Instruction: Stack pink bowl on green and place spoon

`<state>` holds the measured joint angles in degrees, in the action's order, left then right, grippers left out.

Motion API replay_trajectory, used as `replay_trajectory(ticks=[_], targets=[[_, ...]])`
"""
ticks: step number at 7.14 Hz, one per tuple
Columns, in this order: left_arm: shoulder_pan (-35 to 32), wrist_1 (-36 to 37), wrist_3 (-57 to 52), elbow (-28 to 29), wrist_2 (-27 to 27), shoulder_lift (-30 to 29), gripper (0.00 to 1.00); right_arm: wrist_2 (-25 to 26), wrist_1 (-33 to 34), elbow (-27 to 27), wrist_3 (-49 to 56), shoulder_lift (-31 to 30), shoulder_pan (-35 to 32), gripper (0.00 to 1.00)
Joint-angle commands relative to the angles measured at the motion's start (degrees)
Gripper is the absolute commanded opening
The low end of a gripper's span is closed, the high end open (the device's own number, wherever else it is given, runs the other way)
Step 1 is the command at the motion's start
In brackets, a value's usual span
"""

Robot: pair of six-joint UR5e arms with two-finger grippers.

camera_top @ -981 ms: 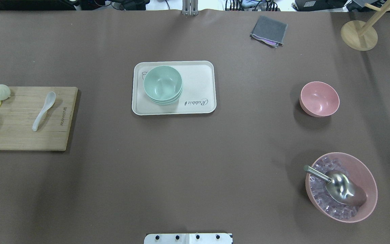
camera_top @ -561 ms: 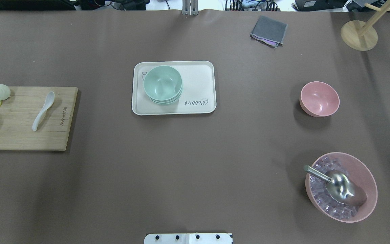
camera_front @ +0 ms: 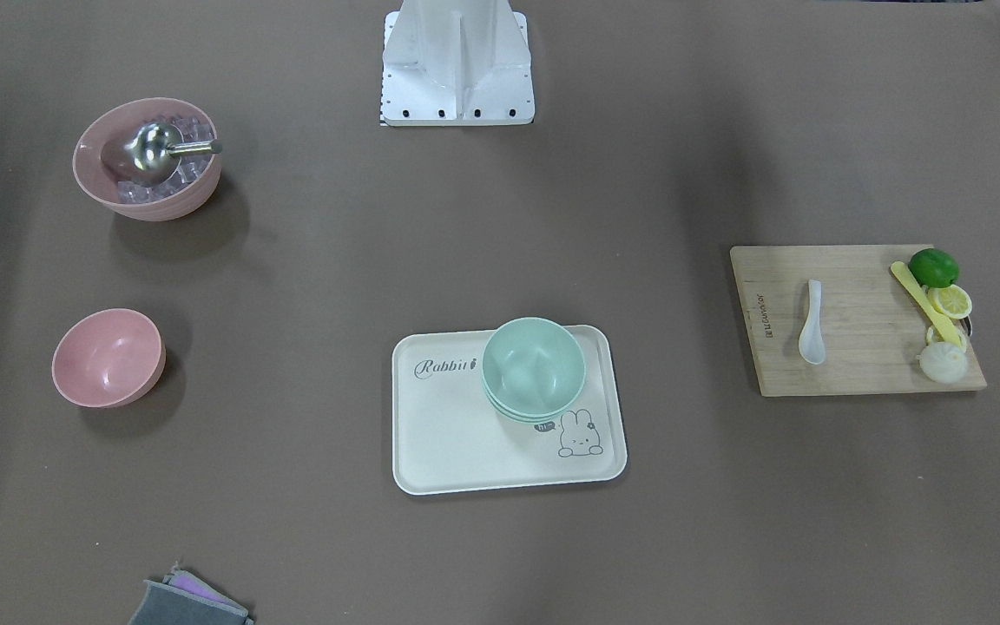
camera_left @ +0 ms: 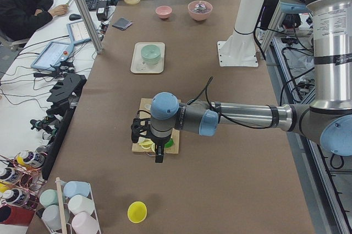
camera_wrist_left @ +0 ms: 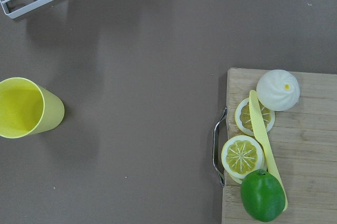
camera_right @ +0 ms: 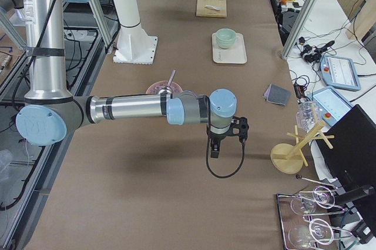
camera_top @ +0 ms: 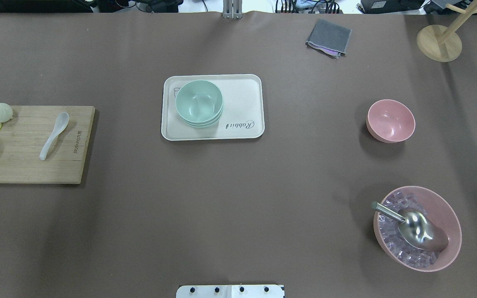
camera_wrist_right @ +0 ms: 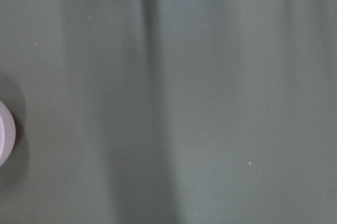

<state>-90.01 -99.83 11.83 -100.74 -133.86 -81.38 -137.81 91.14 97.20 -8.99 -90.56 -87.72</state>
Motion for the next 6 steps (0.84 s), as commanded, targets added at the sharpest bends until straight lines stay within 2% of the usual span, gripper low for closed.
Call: replay_trajectory(ticks=[1,6], targets=[[0.0,0.1,0.0,0.1,0.1,0.0,0.98,0.0,0.0,0.1,-0.1,0.0,0.0,1.00],[0.1,0.1,0.4,0.3,0.1,-0.5,0.98,0.0,0.0,0.1,-0.1,0.1,0.0,1.00]])
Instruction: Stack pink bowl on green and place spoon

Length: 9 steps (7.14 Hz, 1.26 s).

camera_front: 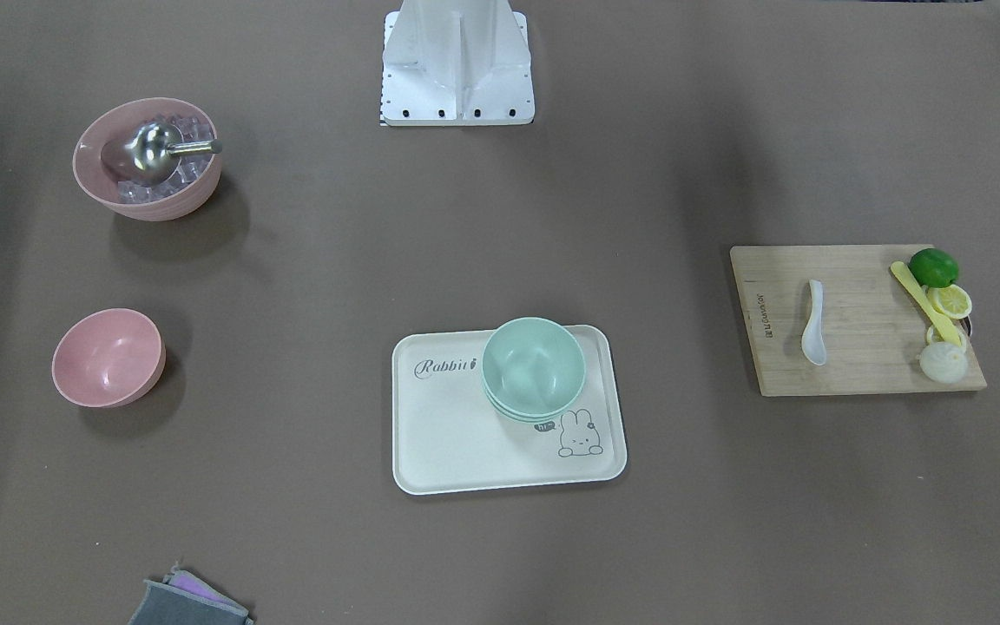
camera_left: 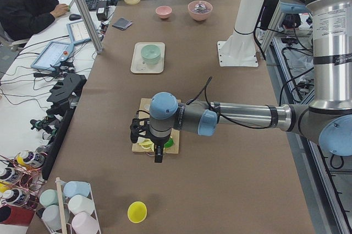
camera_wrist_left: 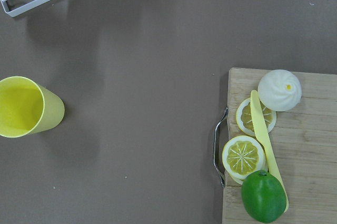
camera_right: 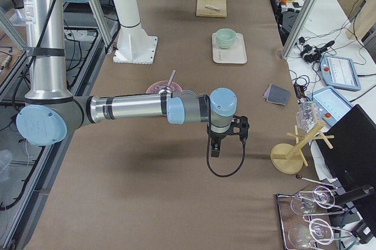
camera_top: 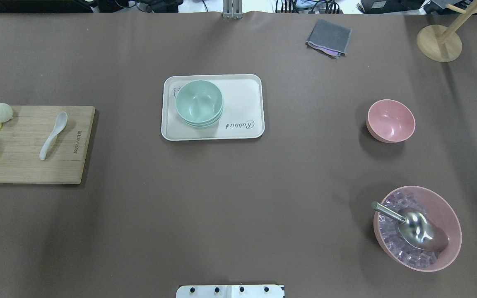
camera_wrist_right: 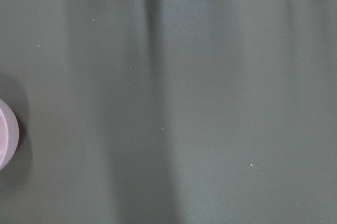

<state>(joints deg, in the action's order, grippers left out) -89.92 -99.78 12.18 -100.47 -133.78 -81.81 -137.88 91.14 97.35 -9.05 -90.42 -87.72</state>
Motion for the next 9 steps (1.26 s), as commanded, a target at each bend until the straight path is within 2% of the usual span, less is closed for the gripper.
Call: replay_trajectory(ticks=[1,9], targets=[[0.0,0.0,0.1,0.1,0.0,-0.2,0.98,0.1,0.0,-0.1,0.0,0.1,0.0,1.00],[0.1,-0.1,0.1,2.9,0.2,-2.8,0.98,0.3,0.0,-0.7,0.1,0.2,0.0,1.00]])
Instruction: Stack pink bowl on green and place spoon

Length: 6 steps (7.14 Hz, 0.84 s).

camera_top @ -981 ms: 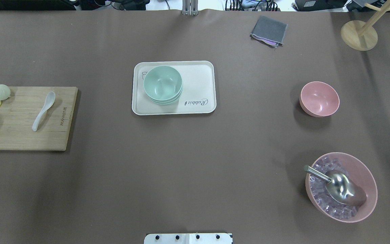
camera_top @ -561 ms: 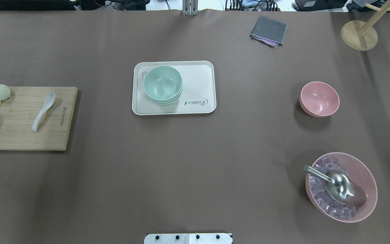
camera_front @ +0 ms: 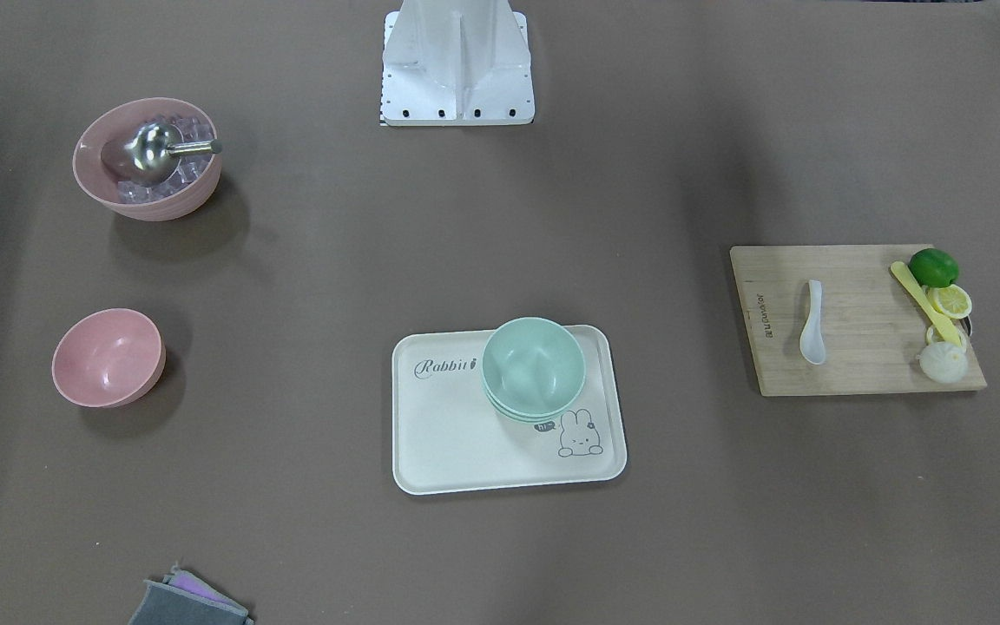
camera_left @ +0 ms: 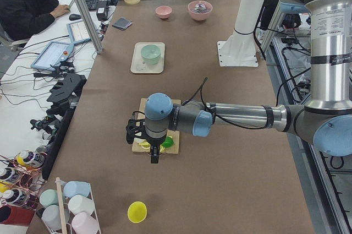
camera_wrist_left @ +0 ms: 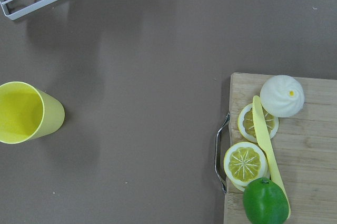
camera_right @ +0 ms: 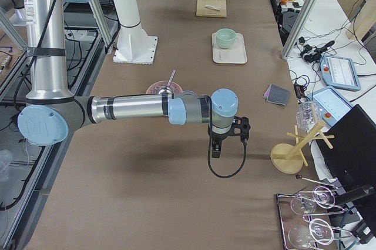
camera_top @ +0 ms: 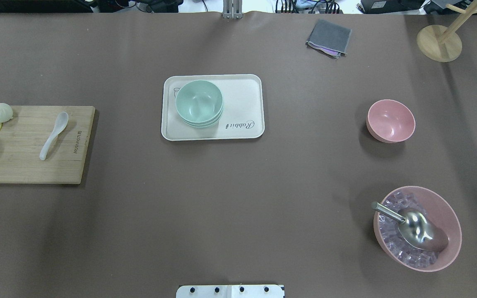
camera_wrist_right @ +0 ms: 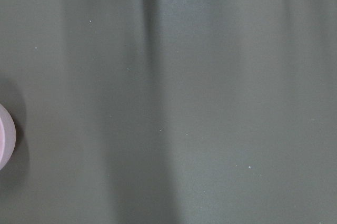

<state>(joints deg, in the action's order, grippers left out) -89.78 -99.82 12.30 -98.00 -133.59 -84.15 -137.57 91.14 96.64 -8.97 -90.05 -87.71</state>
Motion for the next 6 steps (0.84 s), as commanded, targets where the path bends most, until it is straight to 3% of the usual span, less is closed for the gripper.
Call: replay_trajectory(ticks=[1,6], targets=[[0.0,0.0,0.0,0.6,-0.1,-0.7,0.98,0.0,0.0,0.0,0.0,-0.1,0.0,1.00],[0.1,-0.3,0.0,1.4,-0.3,-0.8,0.98,0.3,0.0,0.0,0.1,0.4,0.1,1.00]])
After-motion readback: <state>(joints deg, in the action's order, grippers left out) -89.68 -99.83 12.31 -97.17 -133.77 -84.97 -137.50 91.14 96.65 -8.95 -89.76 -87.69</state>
